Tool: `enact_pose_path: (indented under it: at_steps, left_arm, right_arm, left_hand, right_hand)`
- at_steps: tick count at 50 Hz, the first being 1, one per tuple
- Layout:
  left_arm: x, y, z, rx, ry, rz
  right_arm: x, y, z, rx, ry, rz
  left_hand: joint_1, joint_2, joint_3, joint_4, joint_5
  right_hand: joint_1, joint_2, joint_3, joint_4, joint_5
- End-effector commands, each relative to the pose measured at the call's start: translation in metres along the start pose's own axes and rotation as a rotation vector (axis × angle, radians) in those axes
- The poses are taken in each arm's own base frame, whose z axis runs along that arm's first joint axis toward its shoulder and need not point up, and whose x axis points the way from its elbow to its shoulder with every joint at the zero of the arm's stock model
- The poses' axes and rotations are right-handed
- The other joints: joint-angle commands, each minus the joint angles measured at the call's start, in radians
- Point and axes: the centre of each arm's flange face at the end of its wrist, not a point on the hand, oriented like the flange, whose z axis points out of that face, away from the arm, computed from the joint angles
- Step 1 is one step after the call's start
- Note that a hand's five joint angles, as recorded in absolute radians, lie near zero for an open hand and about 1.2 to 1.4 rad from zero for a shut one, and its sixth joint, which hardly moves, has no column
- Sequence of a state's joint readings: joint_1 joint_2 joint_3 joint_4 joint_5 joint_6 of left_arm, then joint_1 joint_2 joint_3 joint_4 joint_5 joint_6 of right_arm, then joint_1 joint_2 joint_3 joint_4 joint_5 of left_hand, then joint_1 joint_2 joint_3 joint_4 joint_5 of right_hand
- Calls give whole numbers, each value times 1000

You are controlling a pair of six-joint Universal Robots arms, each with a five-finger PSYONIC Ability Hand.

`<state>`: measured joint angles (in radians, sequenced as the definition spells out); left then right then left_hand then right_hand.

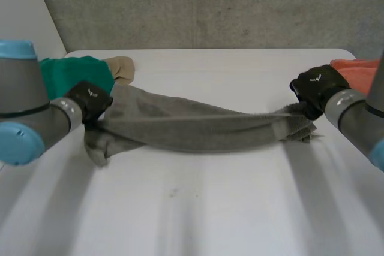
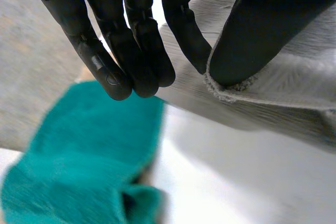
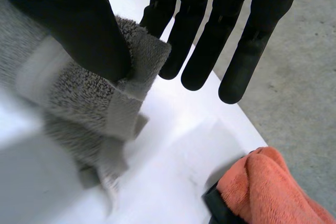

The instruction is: Fold the laundry.

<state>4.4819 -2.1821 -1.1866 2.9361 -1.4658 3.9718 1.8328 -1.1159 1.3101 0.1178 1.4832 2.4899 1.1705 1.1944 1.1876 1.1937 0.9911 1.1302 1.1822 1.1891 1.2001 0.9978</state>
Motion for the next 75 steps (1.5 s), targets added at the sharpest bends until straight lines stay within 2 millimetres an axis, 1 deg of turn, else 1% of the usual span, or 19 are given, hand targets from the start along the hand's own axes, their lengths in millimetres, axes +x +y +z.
enact_pose_path:
  at_steps: [1, 2, 3, 5, 6, 9, 11, 16, 24, 28, 33, 36, 40, 42, 48, 53, 56, 61, 75]
  left_arm:
    - [-75, -77, 22, 351, -262, 10]
    - [-104, -105, 13, 468, -385, -38]
    - [-122, -119, 4, 532, -456, -76]
    - [-154, -145, -19, 672, -589, -167]
    - [-180, -163, -41, 794, -695, -254]
    - [-203, -184, -71, 970, -793, -376]
    - [-204, -184, -73, 976, -794, -377]
    - [-186, -166, -59, 863, -725, -366]
    - [-146, -103, -31, 611, -588, -381]
    - [-110, -70, -23, 499, -468, -381]
    - [-51, -21, -15, 355, -271, -344]
    - [-22, 5, -12, 277, -194, -283]
    - [4, 32, -5, 173, -137, -149]
    - [11, 42, -2, 131, -127, -82]
    - [17, 65, 10, 53, -112, 27]
    - [17, 60, 15, 83, -105, -23]
    - [16, 56, 17, 97, -107, -89]
    - [14, 57, 20, 94, -117, -152]
    - [11, 77, 28, 37, -129, -164]
  right_arm:
    - [41, -61, 43, 327, 236, 140]
    - [51, -72, 46, 391, 285, 162]
    - [76, -96, 46, 535, 395, 219]
    - [94, -110, 44, 640, 476, 277]
    - [109, -122, 39, 746, 546, 338]
    - [130, -144, 21, 948, 627, 453]
    - [131, -145, 17, 972, 631, 480]
    - [122, -137, 17, 914, 581, 470]
    - [82, -90, 33, 668, 383, 460]
    - [56, -57, 38, 531, 268, 455]
    - [22, -13, 38, 343, 148, 433]
    - [12, 10, 38, 251, 119, 412]
    - [2, 46, 40, 118, 93, 375]
    - [2, 54, 40, 91, 92, 368]
    - [-1, 61, 37, 60, 74, 330]
    - [0, 56, 33, 69, 72, 332]
    - [-2, 53, 32, 77, 69, 336]
    - [-1, 53, 32, 74, 72, 340]
    - [15, 60, 35, 65, 121, 343]
  left_hand:
    - [226, 202, 209, 203, 231]
    - [226, 202, 209, 203, 231]
    - [226, 202, 209, 203, 231]
    - [226, 202, 209, 203, 231]
    - [226, 202, 209, 203, 231]
    - [226, 202, 209, 203, 231]
    - [226, 202, 209, 203, 231]
    - [226, 202, 209, 203, 231]
    - [226, 202, 209, 203, 231]
    - [226, 202, 209, 203, 231]
    - [226, 202, 209, 203, 231]
    - [226, 202, 209, 203, 231]
    - [226, 202, 209, 203, 231]
    - [226, 202, 209, 203, 231]
    - [226, 202, 209, 203, 231]
    - [226, 202, 209, 203, 231]
    - [-98, -122, -116, -122, -94]
    - [-317, -341, -334, -340, -312]
    - [-364, -388, -381, -387, -359]
  right_hand:
    - [266, 214, 207, 196, 224]
    - [266, 214, 207, 196, 224]
    - [266, 214, 207, 196, 224]
    - [266, 214, 207, 196, 224]
    - [266, 214, 207, 196, 224]
    - [266, 214, 207, 196, 224]
    - [266, 214, 207, 196, 224]
    - [266, 214, 207, 196, 224]
    - [266, 214, 207, 196, 224]
    - [266, 214, 207, 196, 224]
    - [266, 214, 207, 196, 224]
    - [266, 214, 207, 196, 224]
    - [266, 214, 207, 196, 224]
    - [266, 214, 207, 196, 224]
    - [266, 214, 207, 196, 224]
    - [266, 214, 207, 196, 224]
    - [266, 214, 207, 196, 224]
    - [266, 214, 207, 196, 224]
    - [266, 214, 207, 196, 224]
